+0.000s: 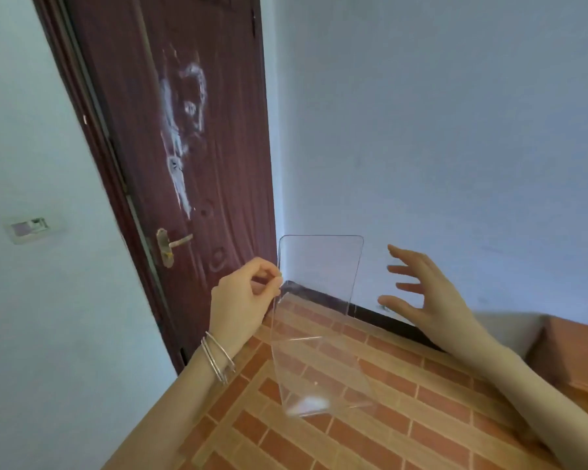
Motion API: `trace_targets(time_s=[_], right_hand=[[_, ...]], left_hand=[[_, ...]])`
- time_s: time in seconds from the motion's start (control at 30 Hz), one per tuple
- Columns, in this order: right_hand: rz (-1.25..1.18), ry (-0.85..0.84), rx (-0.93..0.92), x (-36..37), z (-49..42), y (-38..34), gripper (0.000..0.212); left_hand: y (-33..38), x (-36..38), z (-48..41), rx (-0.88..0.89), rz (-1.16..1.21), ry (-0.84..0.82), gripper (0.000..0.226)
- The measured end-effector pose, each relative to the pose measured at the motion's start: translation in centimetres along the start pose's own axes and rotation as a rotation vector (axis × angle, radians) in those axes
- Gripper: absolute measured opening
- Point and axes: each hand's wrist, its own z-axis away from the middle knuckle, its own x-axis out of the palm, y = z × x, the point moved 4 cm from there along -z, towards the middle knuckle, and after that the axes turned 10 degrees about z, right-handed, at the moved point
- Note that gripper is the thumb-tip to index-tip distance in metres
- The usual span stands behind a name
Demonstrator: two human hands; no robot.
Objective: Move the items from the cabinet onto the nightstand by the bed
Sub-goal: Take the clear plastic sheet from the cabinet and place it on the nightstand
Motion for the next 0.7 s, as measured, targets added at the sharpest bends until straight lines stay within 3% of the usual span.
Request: trace_targets(time_s=[0.1, 0.17, 0.23, 0.3, 0.43, 0.7], right_hand=[[0.142, -0.081, 0.022, 0.9, 3.4, 1.7, 0.044], [0.261, -0.168, 0.013, 2.0, 5.4, 2.8, 0.053], [0.326, -0.207, 0.037, 2.7, 6.6, 3.9, 0.046], [0.412, -0.194, 0.056, 2.6, 7.3, 5.1, 0.039], [0.610, -0.194, 0.035, 1.6, 8.6, 7.6, 0.044], [0.674, -0.140, -0.016, -1.6, 11.2, 15.7, 0.038]], left_hand=[[-0.6, 2.5, -2.1, 0.042, -0.025, -0.012, 0.014], [-1.1, 5.0, -3.3, 0.048, 0.002, -0.048, 0.012], [-1.6, 7.8, -4.2, 0.011, 0.074, -0.097, 0.011], [-1.7, 10.8, -5.0, -0.022, 0.166, -0.161, 0.010], [-0.6, 16.6, -5.8, -0.021, 0.296, -0.272, 0.011], [3.4, 28.0, -6.7, 0.053, 0.296, -0.366, 0.012]])
